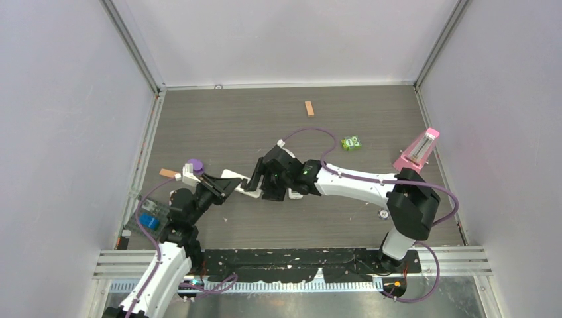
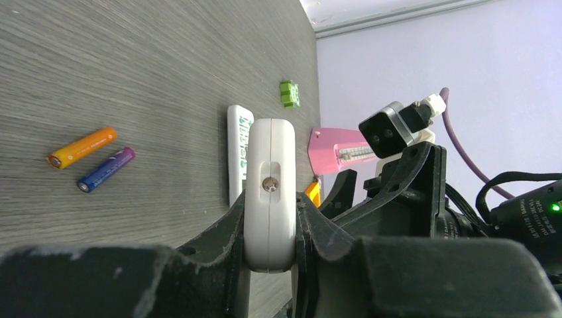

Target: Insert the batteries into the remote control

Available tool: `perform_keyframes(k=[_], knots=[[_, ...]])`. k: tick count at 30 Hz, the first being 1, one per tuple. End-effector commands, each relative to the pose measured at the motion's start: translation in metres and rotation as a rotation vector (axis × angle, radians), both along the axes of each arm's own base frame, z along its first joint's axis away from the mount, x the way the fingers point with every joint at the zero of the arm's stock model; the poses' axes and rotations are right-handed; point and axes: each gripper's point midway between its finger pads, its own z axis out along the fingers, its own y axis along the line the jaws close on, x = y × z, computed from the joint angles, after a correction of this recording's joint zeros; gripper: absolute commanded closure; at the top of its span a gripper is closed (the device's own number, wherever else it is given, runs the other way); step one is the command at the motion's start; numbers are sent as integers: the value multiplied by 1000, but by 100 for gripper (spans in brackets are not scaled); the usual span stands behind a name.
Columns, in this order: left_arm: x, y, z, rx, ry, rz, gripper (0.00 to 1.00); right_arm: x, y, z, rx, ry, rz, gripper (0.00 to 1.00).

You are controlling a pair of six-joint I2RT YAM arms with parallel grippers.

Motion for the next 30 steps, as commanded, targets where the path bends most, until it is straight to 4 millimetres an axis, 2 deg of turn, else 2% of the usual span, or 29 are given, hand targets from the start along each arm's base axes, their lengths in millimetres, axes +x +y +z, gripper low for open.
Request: perform_keyframes(k=[1, 5, 8, 12, 17, 18, 19, 21, 26, 30], knots=[[-2, -8, 38, -76, -99, -41, 100, 6, -1, 34, 74, -79, -18, 26], [-3, -9, 42, -106, -91, -48, 100, 4, -5, 49, 109, -132, 3, 20], [-4, -10, 47, -133, -86, -54, 100, 2, -10, 55, 132, -165, 19, 12], [-6, -11, 51, -173, -71, -61, 100, -3, -13, 78, 231, -205, 29, 8], [-9, -15, 62, -250, -57, -85, 100, -6, -21, 90, 296, -232, 29, 8], [-10, -15, 65, -266, -57, -90, 100, -9, -26, 85, 293, -228, 30, 8], [-11, -16, 68, -280, -61, -95, 100, -8, -25, 91, 323, -243, 26, 8], [-14, -17, 74, -307, -60, -106, 100, -9, -30, 83, 332, -239, 20, 9], [-20, -19, 83, -339, -67, -133, 100, -7, -29, 86, 396, -248, 19, 12], [-23, -19, 83, -339, -66, -139, 100, -4, -28, 92, 472, -257, 6, 16]])
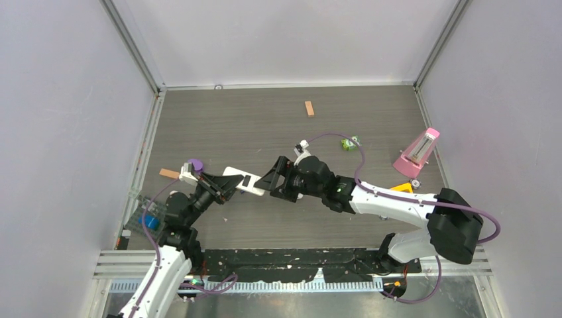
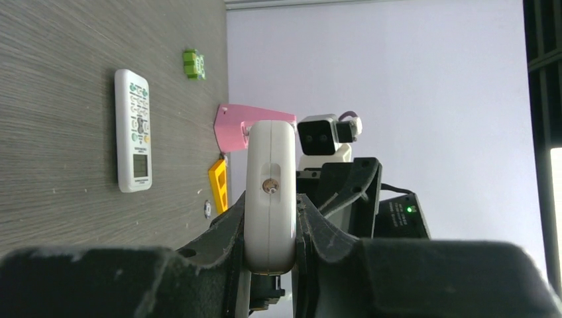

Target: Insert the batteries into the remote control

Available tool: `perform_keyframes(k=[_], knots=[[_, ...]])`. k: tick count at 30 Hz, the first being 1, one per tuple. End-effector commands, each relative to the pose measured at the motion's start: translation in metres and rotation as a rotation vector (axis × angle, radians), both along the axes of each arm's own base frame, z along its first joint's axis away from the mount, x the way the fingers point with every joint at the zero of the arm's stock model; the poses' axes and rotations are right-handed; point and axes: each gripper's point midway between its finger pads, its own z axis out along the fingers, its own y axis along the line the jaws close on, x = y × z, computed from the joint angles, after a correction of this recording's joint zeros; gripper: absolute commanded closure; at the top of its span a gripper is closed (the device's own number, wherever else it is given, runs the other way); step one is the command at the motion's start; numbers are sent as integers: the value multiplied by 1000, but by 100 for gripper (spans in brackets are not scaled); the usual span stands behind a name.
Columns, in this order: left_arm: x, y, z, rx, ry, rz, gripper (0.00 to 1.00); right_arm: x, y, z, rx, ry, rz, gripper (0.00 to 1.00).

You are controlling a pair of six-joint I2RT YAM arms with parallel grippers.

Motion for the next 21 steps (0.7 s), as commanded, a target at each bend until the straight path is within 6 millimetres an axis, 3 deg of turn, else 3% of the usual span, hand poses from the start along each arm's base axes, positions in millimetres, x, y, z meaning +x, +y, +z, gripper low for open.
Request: perform_keyframes(k=[1, 12, 21], knots=[[-8, -3, 34, -46, -96, -32, 100, 7, 9, 44, 199, -69, -4, 18], [-11, -2, 48, -90, -109, -38, 100, 1, 7, 38, 255, -74, 37, 46], [-12, -2, 59, -128, -120, -43, 100, 3, 7, 43, 246, -118, 48, 55]])
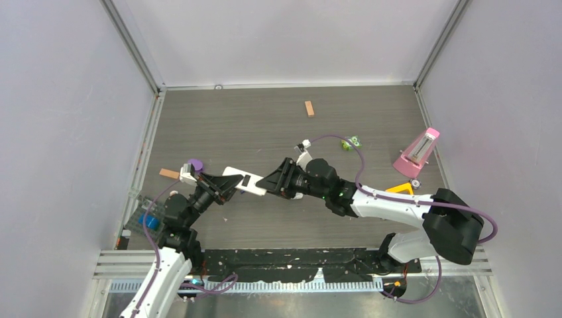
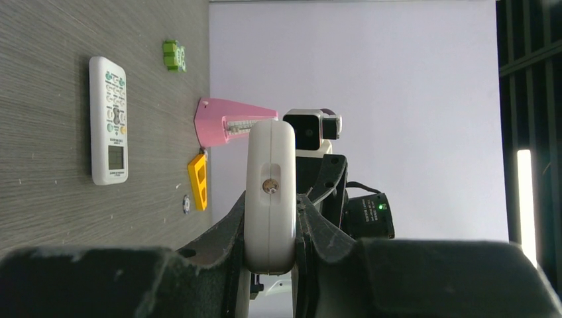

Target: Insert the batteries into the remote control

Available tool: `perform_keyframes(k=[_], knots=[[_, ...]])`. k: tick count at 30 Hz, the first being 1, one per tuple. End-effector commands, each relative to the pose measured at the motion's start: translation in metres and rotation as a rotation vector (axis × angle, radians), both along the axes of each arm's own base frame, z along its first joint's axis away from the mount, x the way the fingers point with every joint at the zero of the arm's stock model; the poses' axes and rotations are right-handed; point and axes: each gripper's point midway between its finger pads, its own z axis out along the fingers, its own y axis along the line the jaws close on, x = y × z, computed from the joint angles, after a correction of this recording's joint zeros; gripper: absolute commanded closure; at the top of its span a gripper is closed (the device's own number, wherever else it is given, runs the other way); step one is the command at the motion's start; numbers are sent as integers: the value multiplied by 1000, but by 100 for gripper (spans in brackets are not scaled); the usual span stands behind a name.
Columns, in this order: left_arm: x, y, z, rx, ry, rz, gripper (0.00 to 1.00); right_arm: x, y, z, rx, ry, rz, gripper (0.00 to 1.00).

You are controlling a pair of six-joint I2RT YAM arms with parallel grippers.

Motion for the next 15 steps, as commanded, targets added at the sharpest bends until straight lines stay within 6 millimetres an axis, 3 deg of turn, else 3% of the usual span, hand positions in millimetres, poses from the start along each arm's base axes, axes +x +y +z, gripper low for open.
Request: perform_keyframes(k=[1, 9, 15], knots=[[-7, -1, 48, -61, -127, -25, 100, 2, 2, 21, 39, -73, 13, 55], [-13, -4, 58, -104, -142, -64, 100, 2, 14, 17, 72, -58, 20, 57], [-18, -4, 70, -152, -151, -85, 100, -6, 37, 15, 100, -62, 37, 60]])
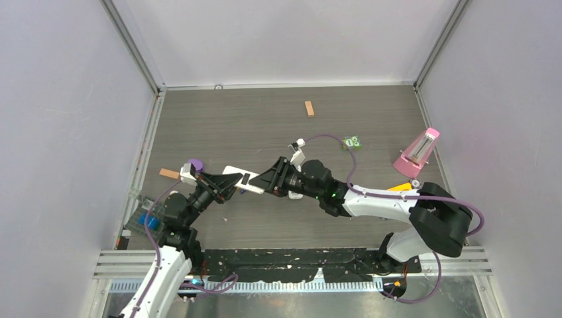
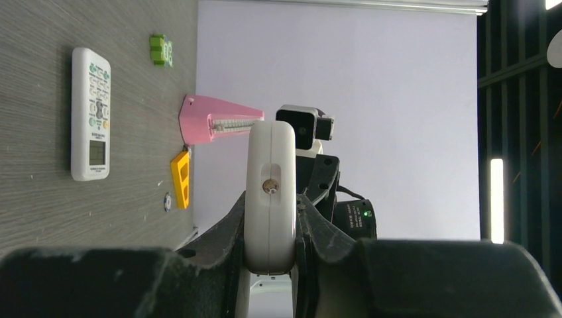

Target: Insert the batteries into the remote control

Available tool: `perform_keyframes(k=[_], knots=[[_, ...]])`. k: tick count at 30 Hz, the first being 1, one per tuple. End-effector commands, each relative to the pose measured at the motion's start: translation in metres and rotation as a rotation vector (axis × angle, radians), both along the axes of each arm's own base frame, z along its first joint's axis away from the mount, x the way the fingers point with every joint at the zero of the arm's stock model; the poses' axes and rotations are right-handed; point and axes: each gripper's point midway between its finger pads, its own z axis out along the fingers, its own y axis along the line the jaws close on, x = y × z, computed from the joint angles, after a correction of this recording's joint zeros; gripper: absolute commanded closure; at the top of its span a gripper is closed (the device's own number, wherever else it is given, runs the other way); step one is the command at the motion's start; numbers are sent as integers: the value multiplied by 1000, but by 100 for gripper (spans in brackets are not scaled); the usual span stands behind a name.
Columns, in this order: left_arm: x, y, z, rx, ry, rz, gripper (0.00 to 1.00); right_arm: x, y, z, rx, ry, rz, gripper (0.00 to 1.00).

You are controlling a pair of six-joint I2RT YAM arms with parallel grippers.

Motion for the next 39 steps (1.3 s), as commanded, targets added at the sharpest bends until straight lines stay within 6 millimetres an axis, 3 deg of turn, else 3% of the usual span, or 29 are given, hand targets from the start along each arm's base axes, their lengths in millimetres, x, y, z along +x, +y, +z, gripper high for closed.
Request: perform_keyframes(k=[1, 8, 13, 15, 17, 21, 29, 34, 39], knots=[[-20, -5, 65, -99, -184, -76, 100, -7, 25, 3, 28, -22, 22, 60], [-21, -4, 66, -115, -183, -75, 100, -9, 33, -4, 21, -23, -10, 75], [-19, -1, 67, -150, -170, -59, 100, -6, 27, 3, 33, -52, -44, 75], [-18, 1, 67, -167, -170, -46, 100, -6, 25, 7, 48, -59, -49, 70], [-17, 3, 68, -168, -171, -34, 100, -8, 23, 13, 78, -67, -51, 58], [-15, 2, 63, -151, -165, -28, 100, -8, 19, 25, 110, -82, -58, 44], [-12, 3, 50, -105, -146, -8, 100, -5, 1, 48, 115, -126, -111, 25], [-10, 3, 46, -84, -145, 2, 100, -5, -9, 60, 124, -144, -124, 20], [-10, 3, 48, -86, -148, 0, 100, -6, -17, 55, 120, -106, -130, 24]])
